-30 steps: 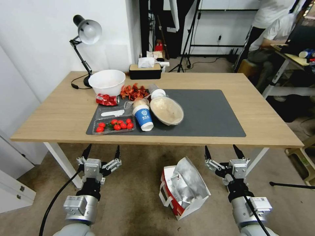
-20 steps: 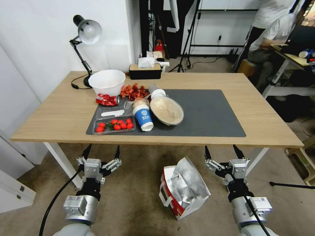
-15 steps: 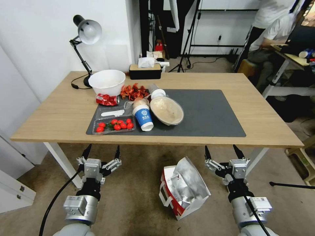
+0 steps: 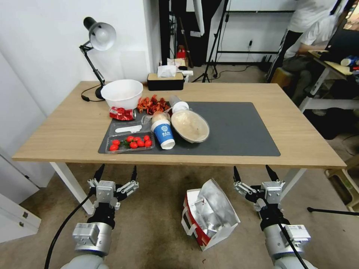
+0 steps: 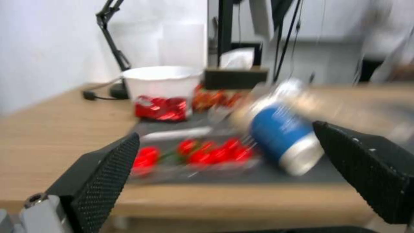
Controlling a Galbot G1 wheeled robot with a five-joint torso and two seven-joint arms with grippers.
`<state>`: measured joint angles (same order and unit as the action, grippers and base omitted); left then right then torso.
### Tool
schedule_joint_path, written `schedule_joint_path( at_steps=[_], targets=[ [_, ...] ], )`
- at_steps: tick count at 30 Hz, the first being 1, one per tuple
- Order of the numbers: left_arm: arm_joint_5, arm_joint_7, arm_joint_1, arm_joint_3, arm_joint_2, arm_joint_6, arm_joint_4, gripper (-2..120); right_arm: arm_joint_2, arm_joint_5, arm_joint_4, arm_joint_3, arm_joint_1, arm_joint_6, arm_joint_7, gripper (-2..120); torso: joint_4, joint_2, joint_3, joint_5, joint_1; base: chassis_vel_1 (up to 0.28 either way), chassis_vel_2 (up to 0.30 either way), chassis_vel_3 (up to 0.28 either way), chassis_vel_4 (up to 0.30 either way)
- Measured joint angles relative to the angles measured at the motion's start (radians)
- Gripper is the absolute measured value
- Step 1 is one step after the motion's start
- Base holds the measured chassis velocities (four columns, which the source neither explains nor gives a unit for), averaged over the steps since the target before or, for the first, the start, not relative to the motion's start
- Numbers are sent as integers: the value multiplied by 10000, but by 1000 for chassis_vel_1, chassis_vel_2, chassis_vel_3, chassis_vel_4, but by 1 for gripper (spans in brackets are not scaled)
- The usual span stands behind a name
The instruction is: Pick up the food delivery bag from the floor and place it on the table.
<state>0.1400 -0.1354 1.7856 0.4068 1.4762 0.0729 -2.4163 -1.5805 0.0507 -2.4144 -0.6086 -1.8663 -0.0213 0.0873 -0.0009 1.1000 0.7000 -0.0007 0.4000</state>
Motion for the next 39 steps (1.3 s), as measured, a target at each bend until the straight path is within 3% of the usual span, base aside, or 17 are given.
schedule_joint_path(
  at_steps=[2, 3, 13, 22, 39],
  targets=[
    [386, -327, -40, -380, -68, 119, -297, 100, -188, 149, -252, -137, -137, -40, 194, 100, -4, 1, -2, 0, -2, 0, 0, 0, 0],
    [620, -402, -37, -556, -121, -111, -312, 100, -268, 324, -353, -299, -166, -7, 280, 100, 10, 0, -1, 10, -3, 0, 0, 0, 0],
    [769, -252, 31, -675, -118, -1436, 207, 100, -211, 445, -213, -557, -20, 87, 487, 100, 10, 0, -1, 7, -1, 0, 0, 0, 0],
    [937, -472, 20, -665, -156, -1375, 255, 100, -223, 374, -142, -549, -12, 155, 476, 100, 10, -119, -61, 7, -53, 0, 0, 0, 0],
    [764, -188, 153, -605, -140, -1477, 201, 100, -176, 363, -90, -537, -22, 166, 586, 100, 10, -1034, -578, 7, -453, 0, 0, 0, 0]
  ],
)
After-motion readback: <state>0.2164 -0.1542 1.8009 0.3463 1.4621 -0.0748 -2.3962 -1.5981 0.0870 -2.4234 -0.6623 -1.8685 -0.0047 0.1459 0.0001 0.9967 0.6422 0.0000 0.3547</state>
